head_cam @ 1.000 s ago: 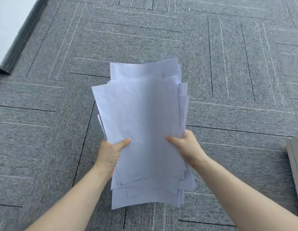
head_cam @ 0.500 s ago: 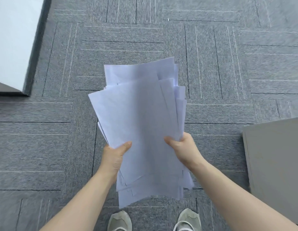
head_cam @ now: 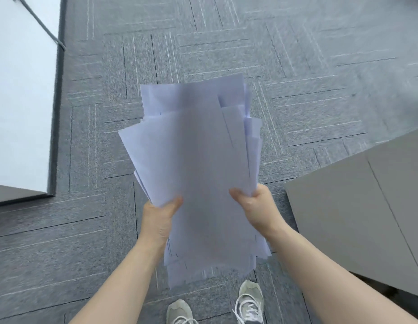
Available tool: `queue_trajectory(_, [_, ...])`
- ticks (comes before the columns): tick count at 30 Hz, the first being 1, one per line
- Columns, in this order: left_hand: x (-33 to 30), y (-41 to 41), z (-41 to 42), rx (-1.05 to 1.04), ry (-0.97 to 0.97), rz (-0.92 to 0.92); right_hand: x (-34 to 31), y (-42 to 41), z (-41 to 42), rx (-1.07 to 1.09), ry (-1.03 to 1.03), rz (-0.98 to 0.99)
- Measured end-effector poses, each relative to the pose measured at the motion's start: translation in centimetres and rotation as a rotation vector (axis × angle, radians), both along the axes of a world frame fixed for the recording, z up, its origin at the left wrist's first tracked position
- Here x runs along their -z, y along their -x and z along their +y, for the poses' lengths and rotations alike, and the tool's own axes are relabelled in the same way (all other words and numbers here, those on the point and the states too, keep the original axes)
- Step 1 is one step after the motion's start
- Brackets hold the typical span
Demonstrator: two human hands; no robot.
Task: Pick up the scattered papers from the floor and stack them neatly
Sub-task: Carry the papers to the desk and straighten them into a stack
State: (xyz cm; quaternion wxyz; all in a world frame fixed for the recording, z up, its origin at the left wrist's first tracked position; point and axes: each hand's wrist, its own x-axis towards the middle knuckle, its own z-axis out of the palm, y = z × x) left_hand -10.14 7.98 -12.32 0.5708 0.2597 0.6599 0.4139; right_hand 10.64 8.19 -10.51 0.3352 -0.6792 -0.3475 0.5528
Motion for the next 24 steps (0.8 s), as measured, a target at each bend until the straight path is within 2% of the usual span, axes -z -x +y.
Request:
queue_trajectory(10, [-15.3, -6.7, 2.4, 0.264, -0.089, -0.012, -15.1, -6.9, -4.0, 0.278, -0.116, -0.005])
queue_trajectory(16, [-23.1, -12.9, 2.0, 0.425, -0.152, -0.111, -22.2, -11.3, -7.4, 0.461, -0.245, -0.015])
queue_trajectory(24, [-32.3, -23.4, 1.8, 0.550, -0.283, -0.133, -30.9, -19.3, -10.8, 0.653, -0.408, -0.081])
